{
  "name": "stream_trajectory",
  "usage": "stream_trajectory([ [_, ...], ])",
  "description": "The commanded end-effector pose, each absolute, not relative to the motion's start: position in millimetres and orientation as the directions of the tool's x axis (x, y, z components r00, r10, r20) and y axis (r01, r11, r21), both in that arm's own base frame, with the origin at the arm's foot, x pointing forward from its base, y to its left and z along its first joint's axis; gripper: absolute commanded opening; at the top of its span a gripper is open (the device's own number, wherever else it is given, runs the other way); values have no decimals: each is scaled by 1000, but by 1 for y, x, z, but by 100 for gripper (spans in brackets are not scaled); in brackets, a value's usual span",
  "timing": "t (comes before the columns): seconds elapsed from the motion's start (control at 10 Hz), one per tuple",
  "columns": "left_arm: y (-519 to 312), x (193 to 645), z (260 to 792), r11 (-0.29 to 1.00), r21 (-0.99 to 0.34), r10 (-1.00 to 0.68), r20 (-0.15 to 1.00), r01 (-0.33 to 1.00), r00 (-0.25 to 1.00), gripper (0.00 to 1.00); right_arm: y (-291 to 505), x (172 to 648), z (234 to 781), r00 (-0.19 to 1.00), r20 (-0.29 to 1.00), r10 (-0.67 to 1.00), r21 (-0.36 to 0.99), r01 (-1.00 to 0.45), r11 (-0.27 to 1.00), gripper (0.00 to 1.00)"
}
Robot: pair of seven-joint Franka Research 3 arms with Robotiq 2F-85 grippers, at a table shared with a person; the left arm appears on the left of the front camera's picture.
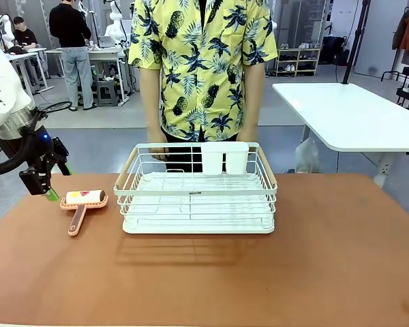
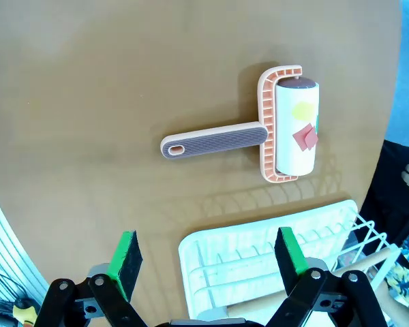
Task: Clean the table.
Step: Place the Lint Roller down when the Dish drying rack is positioned in the middle of the table.
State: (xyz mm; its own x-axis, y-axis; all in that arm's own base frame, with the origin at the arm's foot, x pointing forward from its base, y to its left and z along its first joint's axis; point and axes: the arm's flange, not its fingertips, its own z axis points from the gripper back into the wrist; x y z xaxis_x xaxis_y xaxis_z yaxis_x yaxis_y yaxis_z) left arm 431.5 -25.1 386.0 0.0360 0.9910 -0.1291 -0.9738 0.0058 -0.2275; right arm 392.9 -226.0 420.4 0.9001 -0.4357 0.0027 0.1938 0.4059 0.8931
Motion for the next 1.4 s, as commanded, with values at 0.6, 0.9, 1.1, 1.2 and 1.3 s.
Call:
stream_trajectory([
  [0.6,-24,433,385,1,-233,991,-132,-972,33,100,-225,392,424,899,7,-437,895,189,404,100],
  [0.9,-24,433,385,1,-233,991,-132,-972,33,100,-225,392,424,899,7,-437,895,189,404,100],
  [1.1,-24,433,385,1,-233,991,-132,-972,33,100,-225,392,424,899,7,-437,895,189,404,100],
  [1.2,-24,433,385,1,-233,991,-132,-972,33,100,-225,392,424,899,7,-437,895,189,404,100],
  [1.3,-24,433,385,1,-233,991,-132,-972,33,100,-225,392,424,899,7,-437,895,189,404,100],
])
